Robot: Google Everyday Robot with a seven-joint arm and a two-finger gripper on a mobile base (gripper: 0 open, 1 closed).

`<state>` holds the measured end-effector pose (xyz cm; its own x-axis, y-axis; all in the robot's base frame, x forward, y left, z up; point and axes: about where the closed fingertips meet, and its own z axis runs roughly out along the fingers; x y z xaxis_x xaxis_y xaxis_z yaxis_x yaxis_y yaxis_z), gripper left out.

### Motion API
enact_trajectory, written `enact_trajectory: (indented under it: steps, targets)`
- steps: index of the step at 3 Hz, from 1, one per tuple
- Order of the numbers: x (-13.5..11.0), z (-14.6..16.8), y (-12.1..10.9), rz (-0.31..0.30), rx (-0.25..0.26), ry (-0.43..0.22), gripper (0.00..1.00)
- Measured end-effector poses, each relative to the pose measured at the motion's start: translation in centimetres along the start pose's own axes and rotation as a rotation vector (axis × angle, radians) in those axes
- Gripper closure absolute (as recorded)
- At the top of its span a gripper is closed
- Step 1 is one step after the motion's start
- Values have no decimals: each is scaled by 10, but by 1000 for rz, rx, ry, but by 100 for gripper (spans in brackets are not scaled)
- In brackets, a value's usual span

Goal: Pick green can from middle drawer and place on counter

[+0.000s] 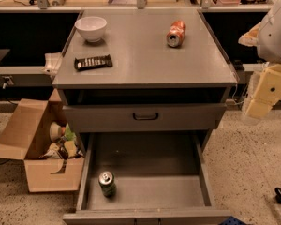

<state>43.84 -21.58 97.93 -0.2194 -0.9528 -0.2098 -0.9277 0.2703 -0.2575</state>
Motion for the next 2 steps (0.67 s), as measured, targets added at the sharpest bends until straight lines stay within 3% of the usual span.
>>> enact_trajectory:
  steps: [2]
  targets:
    - [-3,-1,2,-9,5,12,0]
